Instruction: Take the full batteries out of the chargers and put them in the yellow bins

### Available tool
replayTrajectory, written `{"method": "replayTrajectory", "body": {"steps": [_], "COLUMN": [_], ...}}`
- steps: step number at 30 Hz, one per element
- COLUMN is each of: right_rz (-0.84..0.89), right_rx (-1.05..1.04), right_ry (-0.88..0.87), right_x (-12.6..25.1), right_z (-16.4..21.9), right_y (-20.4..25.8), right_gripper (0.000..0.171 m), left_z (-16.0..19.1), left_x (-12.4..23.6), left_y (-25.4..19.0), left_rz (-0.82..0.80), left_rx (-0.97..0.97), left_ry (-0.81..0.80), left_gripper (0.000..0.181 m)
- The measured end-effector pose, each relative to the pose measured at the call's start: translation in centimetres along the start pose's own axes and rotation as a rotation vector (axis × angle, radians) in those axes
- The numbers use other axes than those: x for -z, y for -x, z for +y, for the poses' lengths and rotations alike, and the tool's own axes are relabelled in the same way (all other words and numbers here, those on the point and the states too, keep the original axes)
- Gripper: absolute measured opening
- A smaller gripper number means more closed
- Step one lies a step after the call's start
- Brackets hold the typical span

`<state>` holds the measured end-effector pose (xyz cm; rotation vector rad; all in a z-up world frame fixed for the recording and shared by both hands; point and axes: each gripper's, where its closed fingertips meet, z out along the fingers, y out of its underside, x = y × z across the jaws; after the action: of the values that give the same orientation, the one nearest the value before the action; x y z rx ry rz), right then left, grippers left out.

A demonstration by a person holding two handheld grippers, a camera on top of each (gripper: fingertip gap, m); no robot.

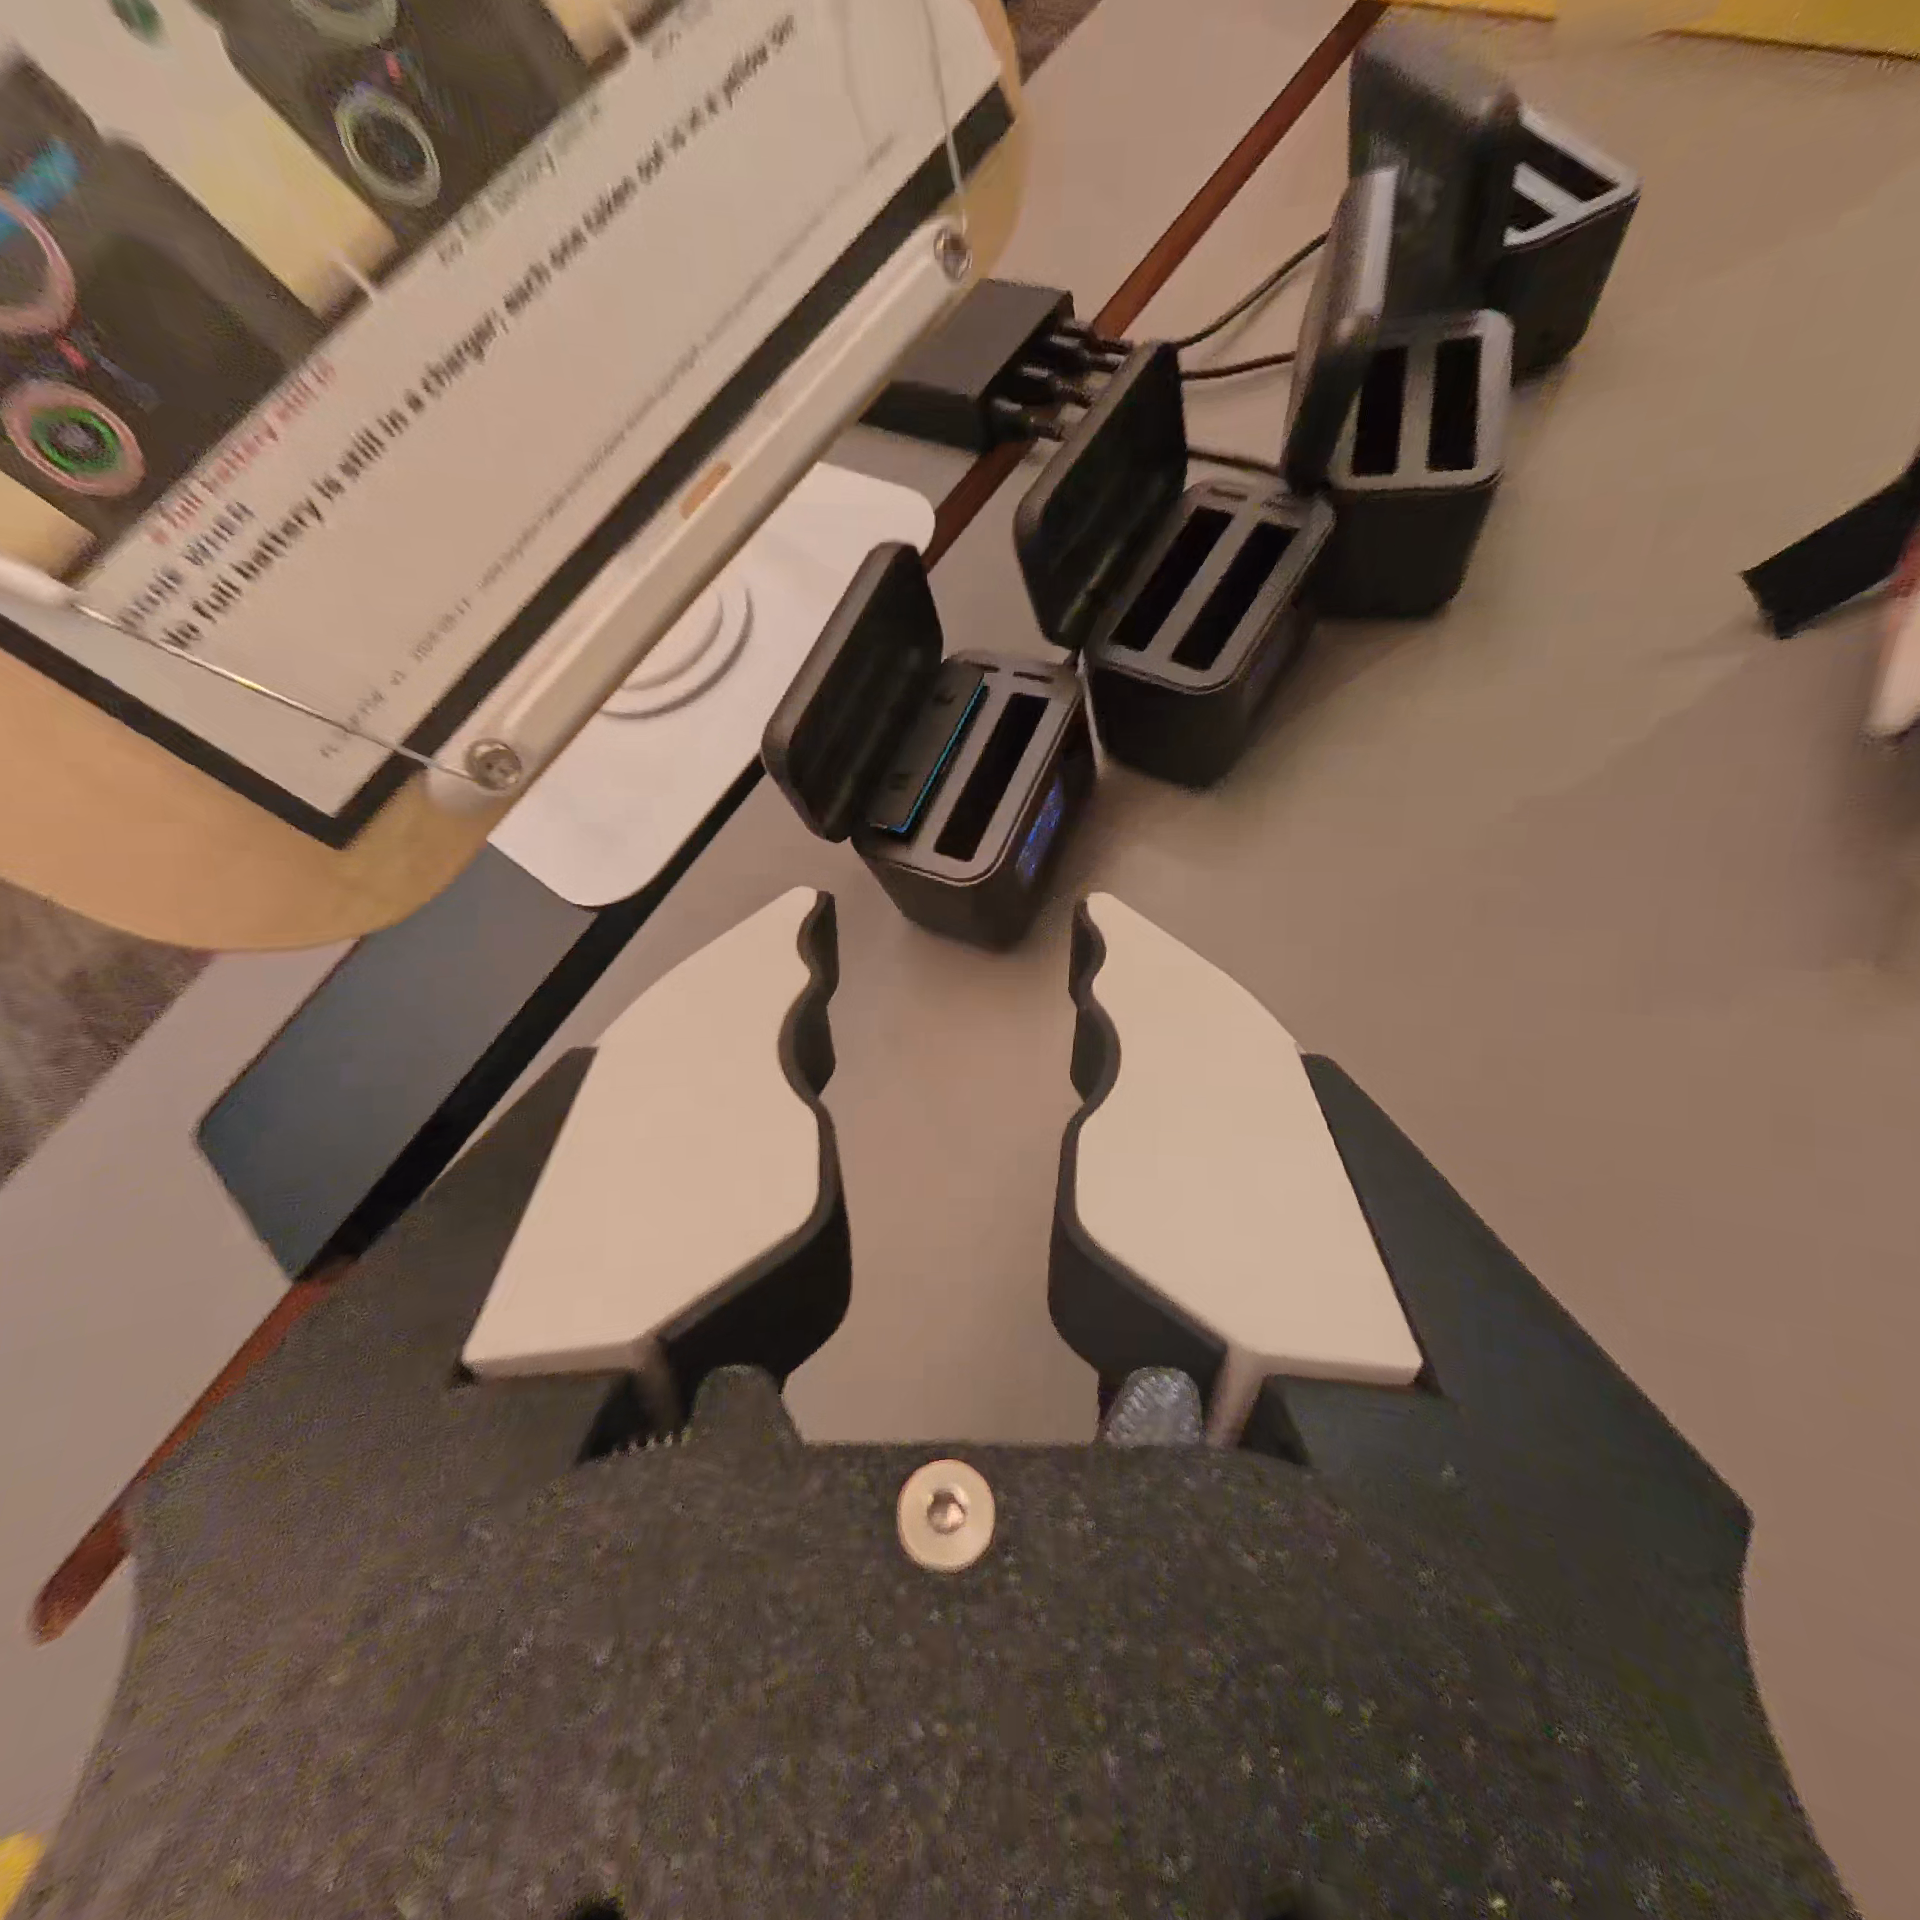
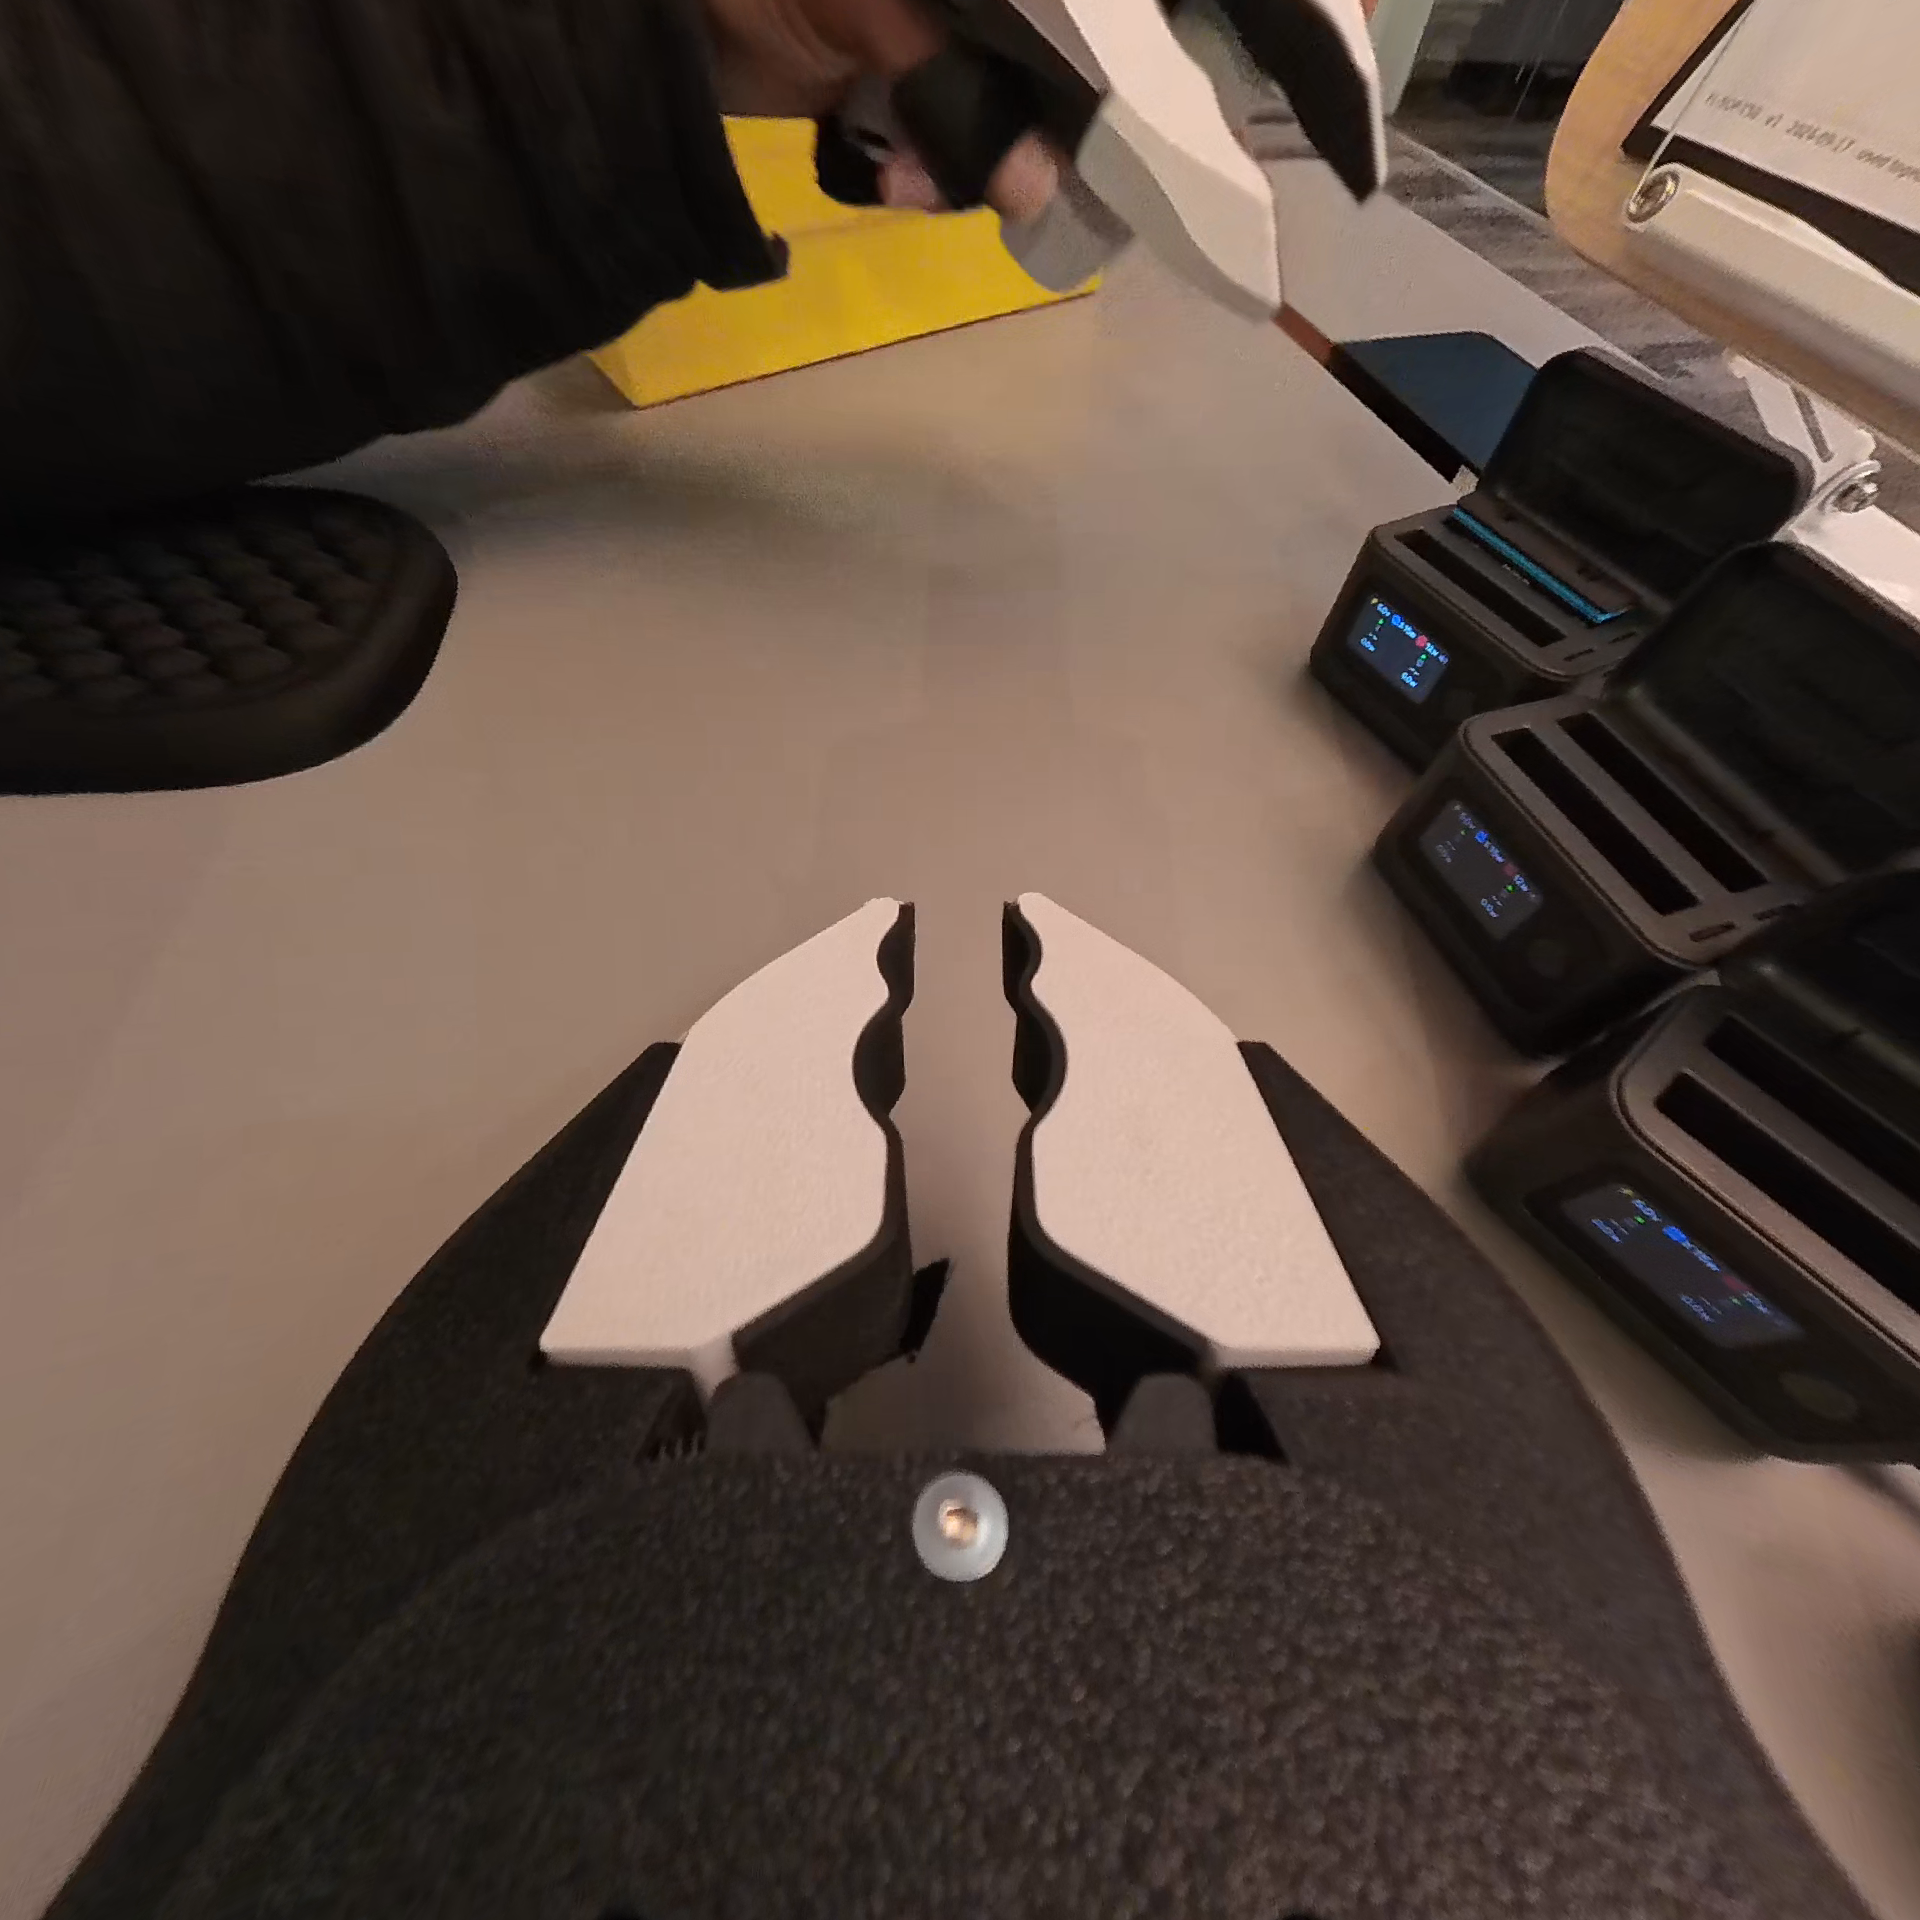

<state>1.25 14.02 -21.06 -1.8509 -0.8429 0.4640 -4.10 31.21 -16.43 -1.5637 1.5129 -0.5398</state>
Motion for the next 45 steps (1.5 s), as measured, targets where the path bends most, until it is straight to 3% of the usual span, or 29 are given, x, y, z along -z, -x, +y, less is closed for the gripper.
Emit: {"method": "replayTrajectory", "body": {"steps": [6, 14, 20, 26, 35, 45], "right_rz": [0.001, 0.011, 0.013, 0.016, 0.01, 0.015], "right_rx": [0.01, 0.018, 0.022, 0.026, 0.024, 0.023], "right_ry": [0.004, 0.018, 0.02, 0.02, 0.023, 0.018], "right_x": [-0.2, -0.2, -0.1, 0.0, -0.2, -0.1], "right_z": [-0.1, 0.2, 0.2, 0.2, 0.3, 0.2], "right_y": [0.3, 0.2, 0.2, 0.1, 0.2, 0.1], "right_gripper": [0.016, 0.016, 0.016, 0.016, 0.016, 0.016], "left_z": [-1.6, -1.0, -1.3, -0.4, 0.0, 0.0], "left_x": [2.3, -3.8, -8.0, -10.1, -10.3, -10.3], "left_y": [-2.2, 0.0, 1.7, 1.8, 1.7, 1.7], "left_rz": [-0.049, -0.187, -0.253, -0.2, -0.137, -0.19], "left_rx": [-0.08, -0.086, -0.116, -0.105, -0.11, -0.198], "left_ry": [-0.002, 0.078, 0.176, 0.287, 0.336, 0.275], "left_gripper": [0.029, 0.0, 0.0, 0.0, 0.0, 0.001]}}
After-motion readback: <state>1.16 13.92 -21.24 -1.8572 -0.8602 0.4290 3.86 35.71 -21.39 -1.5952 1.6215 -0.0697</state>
